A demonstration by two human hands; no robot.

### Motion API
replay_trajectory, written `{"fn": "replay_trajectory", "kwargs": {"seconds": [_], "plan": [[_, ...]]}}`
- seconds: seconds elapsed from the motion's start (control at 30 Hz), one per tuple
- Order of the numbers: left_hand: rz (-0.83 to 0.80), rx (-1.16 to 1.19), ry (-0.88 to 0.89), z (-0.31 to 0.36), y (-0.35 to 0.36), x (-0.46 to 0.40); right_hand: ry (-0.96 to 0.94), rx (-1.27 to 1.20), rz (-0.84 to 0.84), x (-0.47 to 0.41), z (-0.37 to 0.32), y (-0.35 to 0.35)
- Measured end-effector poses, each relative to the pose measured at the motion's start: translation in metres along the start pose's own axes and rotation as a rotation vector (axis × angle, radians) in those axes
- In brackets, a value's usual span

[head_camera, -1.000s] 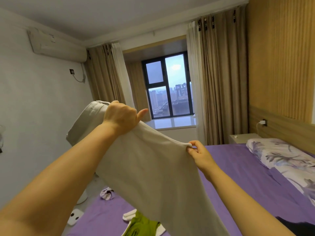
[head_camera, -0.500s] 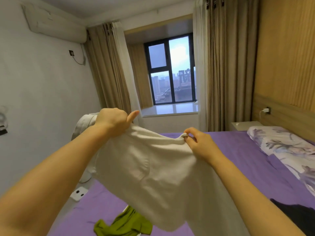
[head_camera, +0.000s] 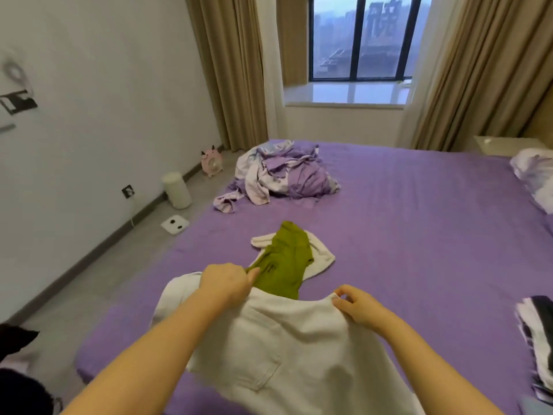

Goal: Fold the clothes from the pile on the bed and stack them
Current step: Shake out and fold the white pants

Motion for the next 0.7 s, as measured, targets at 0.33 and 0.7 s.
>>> {"fn": "replay_trajectory", "kwargs": {"seconds": [0.33,0.7], "plan": [[-0.121,0.003,-0.032,-0.052,0.162,-0.052,0.130,-0.021,-0.110,-0.088,0.032,0.127],[-0.967,0.171,0.170,-0.110,0.290,-0.104,0.167,0.074,-0.489,-0.164,0.026,0.207]]}}
Point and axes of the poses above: each hand's wrist, its own x-axis away from the middle knuckle, its own y-axis out of the palm, z = x × y, the point moved 8 cm from there along -x, towards the middle knuckle
